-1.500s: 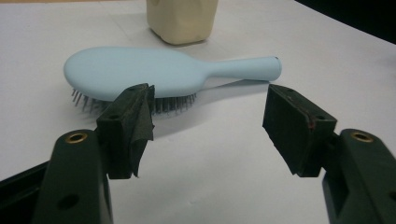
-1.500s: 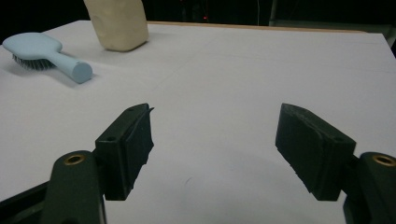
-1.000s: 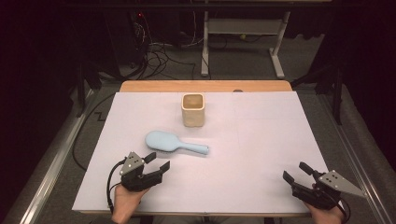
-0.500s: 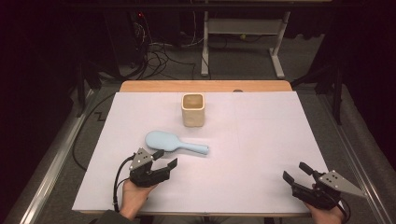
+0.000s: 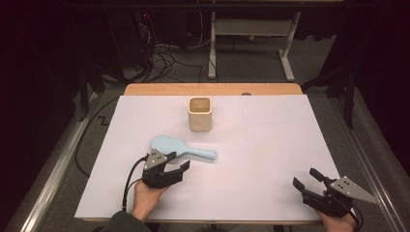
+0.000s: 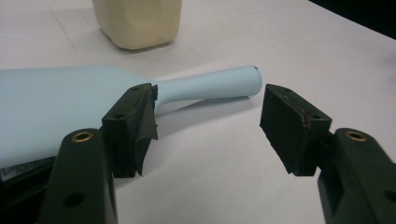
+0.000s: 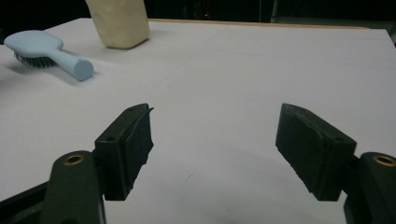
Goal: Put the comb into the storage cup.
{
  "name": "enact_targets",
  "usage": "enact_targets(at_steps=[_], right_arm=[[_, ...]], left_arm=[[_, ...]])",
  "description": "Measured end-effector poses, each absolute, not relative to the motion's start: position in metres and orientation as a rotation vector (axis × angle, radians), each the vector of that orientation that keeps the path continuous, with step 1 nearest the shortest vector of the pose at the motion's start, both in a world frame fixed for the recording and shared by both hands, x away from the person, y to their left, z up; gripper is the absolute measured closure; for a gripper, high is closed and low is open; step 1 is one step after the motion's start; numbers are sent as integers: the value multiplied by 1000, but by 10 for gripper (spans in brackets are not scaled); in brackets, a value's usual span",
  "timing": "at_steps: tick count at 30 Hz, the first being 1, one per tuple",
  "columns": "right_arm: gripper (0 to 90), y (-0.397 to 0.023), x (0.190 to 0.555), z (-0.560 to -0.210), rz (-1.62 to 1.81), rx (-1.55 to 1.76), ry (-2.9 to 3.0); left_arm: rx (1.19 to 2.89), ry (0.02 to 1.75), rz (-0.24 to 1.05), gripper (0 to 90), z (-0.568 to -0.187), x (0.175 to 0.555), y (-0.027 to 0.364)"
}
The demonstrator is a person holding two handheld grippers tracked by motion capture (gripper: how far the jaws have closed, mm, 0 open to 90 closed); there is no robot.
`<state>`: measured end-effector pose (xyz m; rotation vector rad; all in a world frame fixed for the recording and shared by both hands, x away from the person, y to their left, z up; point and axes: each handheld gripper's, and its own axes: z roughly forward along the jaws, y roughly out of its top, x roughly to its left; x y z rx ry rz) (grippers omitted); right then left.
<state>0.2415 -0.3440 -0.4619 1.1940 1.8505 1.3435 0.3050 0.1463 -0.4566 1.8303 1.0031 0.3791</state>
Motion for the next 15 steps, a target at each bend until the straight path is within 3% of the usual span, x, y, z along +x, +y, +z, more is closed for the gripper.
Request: enact_targets(at_steps=[15], right_arm=[[274,-344,241,-462,1344,1194,1849]], left_arm=[[1868,980,392,379,-450,318,127]])
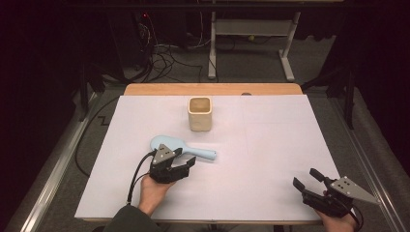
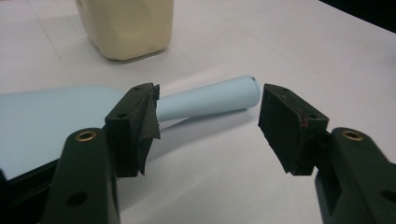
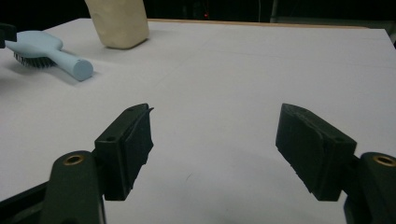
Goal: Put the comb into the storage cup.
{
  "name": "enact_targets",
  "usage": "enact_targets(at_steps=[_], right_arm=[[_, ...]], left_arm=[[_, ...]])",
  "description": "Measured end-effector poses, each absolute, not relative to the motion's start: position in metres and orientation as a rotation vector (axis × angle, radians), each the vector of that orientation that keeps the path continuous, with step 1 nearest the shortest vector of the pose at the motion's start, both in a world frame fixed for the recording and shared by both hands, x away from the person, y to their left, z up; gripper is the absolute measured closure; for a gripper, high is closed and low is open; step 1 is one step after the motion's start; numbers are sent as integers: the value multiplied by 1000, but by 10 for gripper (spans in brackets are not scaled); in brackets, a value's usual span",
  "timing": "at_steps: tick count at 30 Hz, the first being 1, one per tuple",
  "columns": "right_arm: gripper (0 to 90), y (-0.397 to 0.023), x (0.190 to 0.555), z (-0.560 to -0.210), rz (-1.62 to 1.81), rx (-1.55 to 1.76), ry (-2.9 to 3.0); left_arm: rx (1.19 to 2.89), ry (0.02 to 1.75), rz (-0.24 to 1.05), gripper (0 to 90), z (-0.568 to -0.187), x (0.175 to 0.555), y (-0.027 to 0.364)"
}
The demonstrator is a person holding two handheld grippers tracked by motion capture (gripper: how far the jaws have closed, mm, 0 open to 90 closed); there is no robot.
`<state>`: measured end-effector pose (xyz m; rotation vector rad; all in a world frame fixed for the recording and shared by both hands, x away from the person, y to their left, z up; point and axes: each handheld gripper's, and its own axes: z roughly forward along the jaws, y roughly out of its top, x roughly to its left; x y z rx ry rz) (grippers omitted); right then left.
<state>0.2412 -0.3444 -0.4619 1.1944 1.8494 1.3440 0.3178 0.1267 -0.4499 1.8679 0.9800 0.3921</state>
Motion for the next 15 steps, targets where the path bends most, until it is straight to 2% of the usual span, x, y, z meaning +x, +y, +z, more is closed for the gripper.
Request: enact_targets(at_steps=[15], right_arm=[[275,-344,241,-462,1342,1189,1855]], left_arm=[[1918,962,400,379,-448,329,106]])
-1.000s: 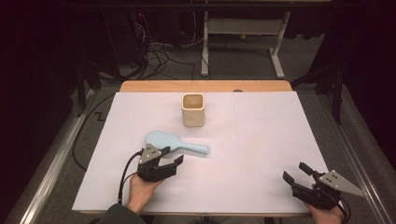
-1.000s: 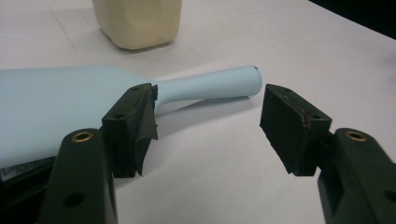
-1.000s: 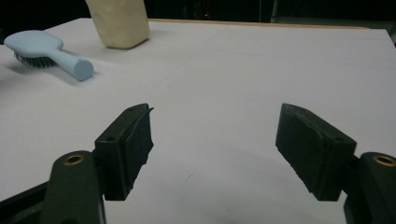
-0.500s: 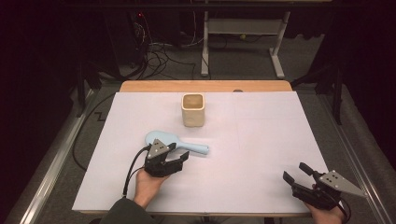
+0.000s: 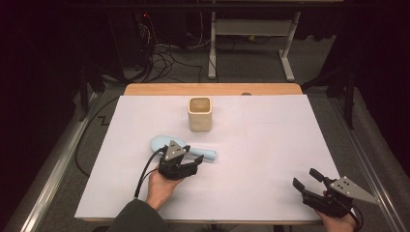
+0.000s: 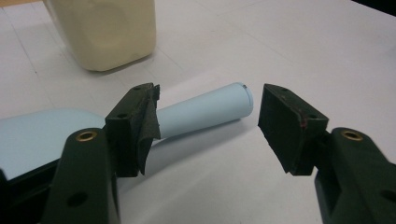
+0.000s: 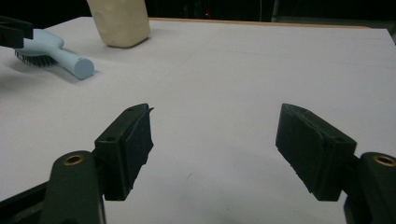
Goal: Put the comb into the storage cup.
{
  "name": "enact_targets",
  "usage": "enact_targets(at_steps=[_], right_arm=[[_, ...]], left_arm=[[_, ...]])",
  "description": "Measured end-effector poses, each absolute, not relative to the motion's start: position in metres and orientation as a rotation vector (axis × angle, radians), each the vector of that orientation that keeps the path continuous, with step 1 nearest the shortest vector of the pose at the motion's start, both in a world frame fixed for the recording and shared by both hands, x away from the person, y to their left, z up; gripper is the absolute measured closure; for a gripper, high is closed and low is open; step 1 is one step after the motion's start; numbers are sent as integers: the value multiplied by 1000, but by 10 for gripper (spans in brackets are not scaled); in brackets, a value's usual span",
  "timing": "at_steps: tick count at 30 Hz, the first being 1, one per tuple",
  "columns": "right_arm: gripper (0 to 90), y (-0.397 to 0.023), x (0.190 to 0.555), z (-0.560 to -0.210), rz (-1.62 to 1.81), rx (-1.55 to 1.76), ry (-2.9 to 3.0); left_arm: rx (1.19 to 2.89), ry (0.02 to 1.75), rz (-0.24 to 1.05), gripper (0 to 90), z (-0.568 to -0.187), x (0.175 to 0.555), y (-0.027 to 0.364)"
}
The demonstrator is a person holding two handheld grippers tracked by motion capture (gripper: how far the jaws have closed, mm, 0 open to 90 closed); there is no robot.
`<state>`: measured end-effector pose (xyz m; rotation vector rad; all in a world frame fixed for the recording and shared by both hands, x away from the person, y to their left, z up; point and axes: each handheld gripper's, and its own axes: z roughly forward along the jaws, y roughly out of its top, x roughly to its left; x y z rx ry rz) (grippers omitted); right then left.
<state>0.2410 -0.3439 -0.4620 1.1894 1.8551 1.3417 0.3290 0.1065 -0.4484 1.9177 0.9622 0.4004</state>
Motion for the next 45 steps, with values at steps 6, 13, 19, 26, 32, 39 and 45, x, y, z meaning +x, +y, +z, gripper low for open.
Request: enact_targets(at_steps=[6,13,19,26,32,39,45], right_arm=[[276,-344,241,-462,1341,1190,1855],[276,-344,240,-462,1342,1190,1853],[279,-344,240,-461,1343,1183,1856],[279,-344,240,-461,1339,1179,1864],[279,-344,240,-461,1354,1178,1867],[282,-343,240,-461,1348,1169,1870],[283,-343,240,-461,1347,1175,1869]], left_arm=[[1924,968,386,385,-445,335,101],[1941,965,373,385,-440,342,90],[1942,969,355,387,-435,350,85],[1959,962,353,397,-431,357,76],[1999,986,341,421,-425,369,70],[2064,983,352,481,-412,376,59],[2132,1020,319,521,-407,386,50]])
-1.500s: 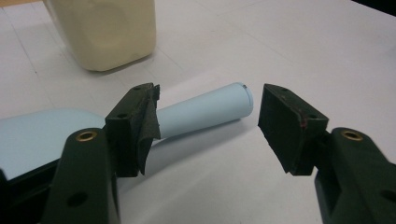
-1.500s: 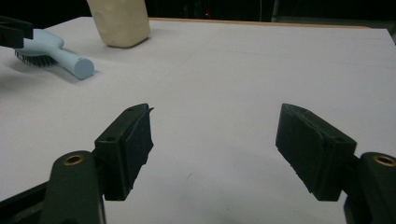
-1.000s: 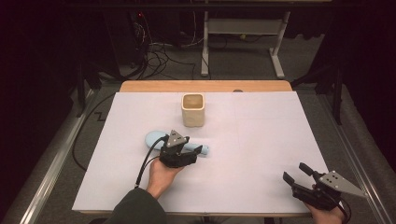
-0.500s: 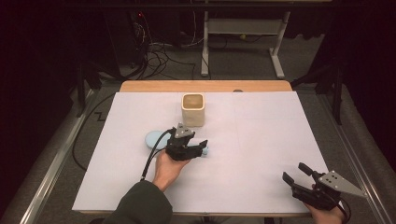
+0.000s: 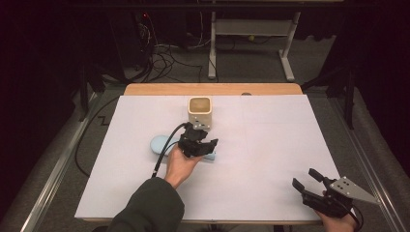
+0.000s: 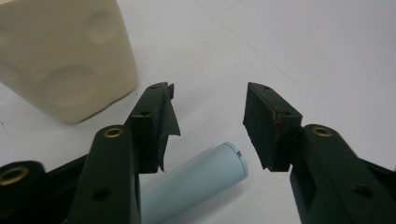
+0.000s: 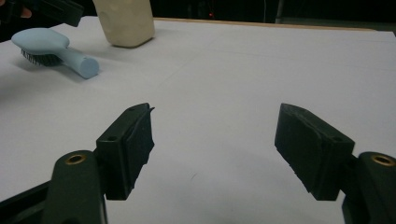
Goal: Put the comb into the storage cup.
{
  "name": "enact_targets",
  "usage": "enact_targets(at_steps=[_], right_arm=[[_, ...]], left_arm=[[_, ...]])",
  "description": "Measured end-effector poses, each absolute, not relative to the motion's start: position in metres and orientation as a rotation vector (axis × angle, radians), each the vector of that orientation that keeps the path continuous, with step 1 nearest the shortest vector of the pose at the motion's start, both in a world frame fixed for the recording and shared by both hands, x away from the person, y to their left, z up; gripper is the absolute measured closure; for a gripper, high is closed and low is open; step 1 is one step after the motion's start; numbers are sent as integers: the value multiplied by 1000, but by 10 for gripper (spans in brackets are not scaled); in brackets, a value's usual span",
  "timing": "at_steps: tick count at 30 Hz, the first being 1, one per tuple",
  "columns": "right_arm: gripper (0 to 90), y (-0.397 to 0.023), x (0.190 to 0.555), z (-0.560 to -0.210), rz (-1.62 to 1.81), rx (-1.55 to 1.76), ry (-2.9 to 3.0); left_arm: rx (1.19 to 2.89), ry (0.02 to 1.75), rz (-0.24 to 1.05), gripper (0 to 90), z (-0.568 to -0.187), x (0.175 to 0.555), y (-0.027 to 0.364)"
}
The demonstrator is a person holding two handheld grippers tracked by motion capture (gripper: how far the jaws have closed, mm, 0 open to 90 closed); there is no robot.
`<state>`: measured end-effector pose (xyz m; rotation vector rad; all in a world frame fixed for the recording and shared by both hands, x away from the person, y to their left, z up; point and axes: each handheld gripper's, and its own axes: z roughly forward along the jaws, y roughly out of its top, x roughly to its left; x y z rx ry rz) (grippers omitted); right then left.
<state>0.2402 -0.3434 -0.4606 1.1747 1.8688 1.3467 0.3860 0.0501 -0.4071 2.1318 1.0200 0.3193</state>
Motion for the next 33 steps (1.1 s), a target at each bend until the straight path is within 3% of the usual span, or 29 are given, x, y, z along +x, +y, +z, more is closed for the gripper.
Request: enact_targets(at_steps=[13,23,33], right_arm=[[288,-343,240,-460,1340,1176,1871],[289,-342,241,-461,1333,1177,1878],[289,-342,241,-461,1332,1177,1878]], left_arm=[[2284,1064,229,667,-413,399,35],[2344,1095,192,833,-412,408,40],[2369,1108,147,887,-415,417,40]])
